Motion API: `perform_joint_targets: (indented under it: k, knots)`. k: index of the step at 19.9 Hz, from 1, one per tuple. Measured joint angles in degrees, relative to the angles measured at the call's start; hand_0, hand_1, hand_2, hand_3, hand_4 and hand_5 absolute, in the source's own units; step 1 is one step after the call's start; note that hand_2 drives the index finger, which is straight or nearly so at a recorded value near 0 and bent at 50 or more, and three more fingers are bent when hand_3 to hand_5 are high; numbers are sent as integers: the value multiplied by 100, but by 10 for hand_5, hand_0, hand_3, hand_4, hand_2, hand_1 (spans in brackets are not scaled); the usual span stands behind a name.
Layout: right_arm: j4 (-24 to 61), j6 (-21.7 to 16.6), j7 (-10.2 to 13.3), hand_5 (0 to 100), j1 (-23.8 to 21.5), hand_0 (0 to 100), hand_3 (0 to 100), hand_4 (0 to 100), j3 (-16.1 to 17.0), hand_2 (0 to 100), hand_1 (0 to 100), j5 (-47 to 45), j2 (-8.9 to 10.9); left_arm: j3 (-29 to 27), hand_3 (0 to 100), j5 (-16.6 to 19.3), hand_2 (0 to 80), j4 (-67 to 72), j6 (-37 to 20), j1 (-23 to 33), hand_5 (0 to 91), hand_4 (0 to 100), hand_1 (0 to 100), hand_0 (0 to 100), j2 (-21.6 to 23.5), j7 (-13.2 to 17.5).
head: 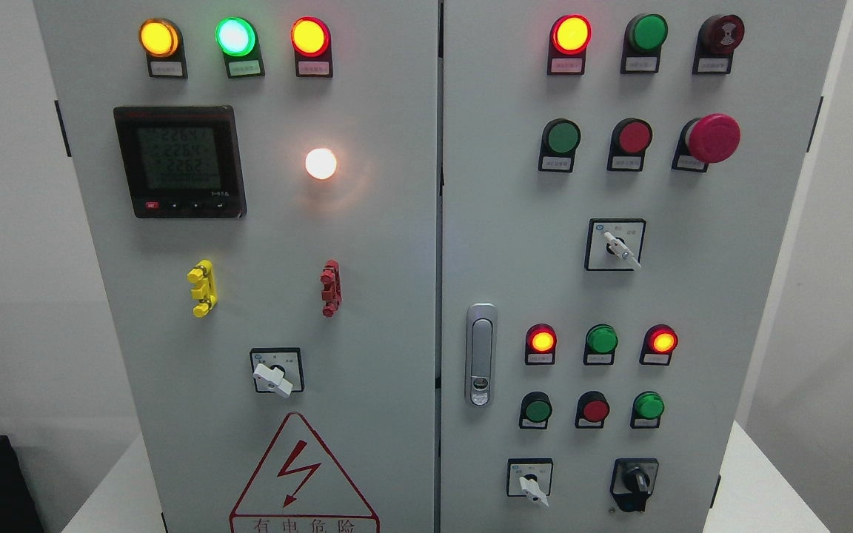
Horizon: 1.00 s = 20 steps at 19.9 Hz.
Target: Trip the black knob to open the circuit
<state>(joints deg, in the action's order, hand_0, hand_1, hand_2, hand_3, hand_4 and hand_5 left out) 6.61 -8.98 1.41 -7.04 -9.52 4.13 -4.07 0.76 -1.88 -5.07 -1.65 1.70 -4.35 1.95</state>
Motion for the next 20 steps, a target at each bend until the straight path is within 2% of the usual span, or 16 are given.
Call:
perform_joint_targets:
  k: [4,10,17,18,19,20]
  knots:
    - [4,39,-106,0,0,0,0,0,1,0,198,-21,0,0,0,0,0,0,0,0,0,0,389,120,0,0]
    - [246,43,-123,0,-22,0,0,0,-21,0,214,-427,16,0,0,0,0,0,0,0,0,0,389,120,0,0]
    - [1538,-7,-128,0,-499,25,0,0,-27,0,276,-563,28,0,0,0,0,0,0,0,0,0,389,120,0,0]
    - [1733,-37,-122,0,-577,37,83,44,-27,0,296,-566,30,0,0,0,0,0,0,0,0,0,389,120,0,0]
    - [1888,-87,-114,0,-633,40,113,71,-28,0,307,-567,30,0,0,0,0,0,0,0,0,0,389,120,0,0]
    - [2022,-137,-71,0,-673,52,198,147,-28,0,328,-568,30,0,0,0,0,0,0,0,0,0,389,120,0,0]
